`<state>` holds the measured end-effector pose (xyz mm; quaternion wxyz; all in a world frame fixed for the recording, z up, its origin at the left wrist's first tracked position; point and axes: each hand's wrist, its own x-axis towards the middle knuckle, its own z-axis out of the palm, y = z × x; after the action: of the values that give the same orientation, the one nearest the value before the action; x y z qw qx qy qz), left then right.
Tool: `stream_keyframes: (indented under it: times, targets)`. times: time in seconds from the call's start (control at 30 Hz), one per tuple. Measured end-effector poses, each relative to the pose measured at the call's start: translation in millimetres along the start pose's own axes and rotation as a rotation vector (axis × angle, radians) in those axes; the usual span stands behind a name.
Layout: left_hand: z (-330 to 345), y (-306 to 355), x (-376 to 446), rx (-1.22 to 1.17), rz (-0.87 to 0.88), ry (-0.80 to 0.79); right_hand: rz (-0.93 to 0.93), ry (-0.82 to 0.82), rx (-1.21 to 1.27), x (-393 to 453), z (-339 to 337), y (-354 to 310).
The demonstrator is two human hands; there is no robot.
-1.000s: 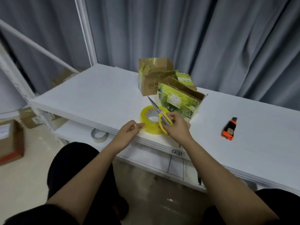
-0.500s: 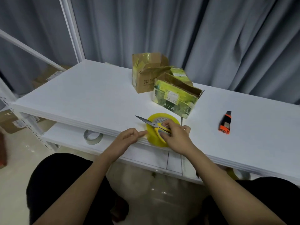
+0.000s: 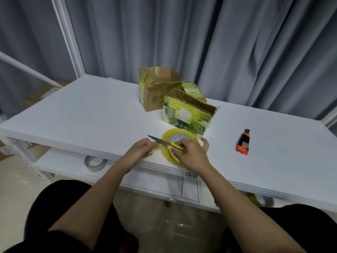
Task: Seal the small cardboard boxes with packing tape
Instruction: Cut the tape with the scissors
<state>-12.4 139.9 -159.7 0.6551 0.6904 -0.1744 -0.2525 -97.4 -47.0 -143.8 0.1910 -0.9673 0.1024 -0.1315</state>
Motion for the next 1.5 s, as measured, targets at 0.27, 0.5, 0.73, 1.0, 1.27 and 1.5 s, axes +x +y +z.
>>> stream_keyframes:
  times: [0.27, 0.5, 0.73, 1.0, 1.27, 1.5]
  targets:
    - [-48.0, -18.3, -14.8, 0.637, 0.226, -0.005, -0.112, -0.282, 0.106, 8.6, -22.5, 36.3]
    - [-48.7, -21.7, -15.5, 0.623, 0.181, 0.016, -0.061, -0.323, -0.005, 15.5, -24.3, 22.9]
    - [-43.1, -27.4, -20.8, 0.468, 0.131, 0.058, -0.042, 0.032, -0.072, -1.3, 22.6, -39.2]
    - [-40.4, -17.2, -18.2, 0.671, 0.177, 0.029, -0.215, -0.090, 0.028, -3.2, -2.4, -1.6]
    - [-88.5, -8.2, -18.5, 0.748, 0.124, 0.086, -0.113, -0.242, 0.028, -0.8, -17.5, 18.1]
    - [-90.4, -11.4, -22.4, 0.622, 0.105, 0.105, -0.073, 0.018, -0.065, 3.2, -32.3, 4.9]
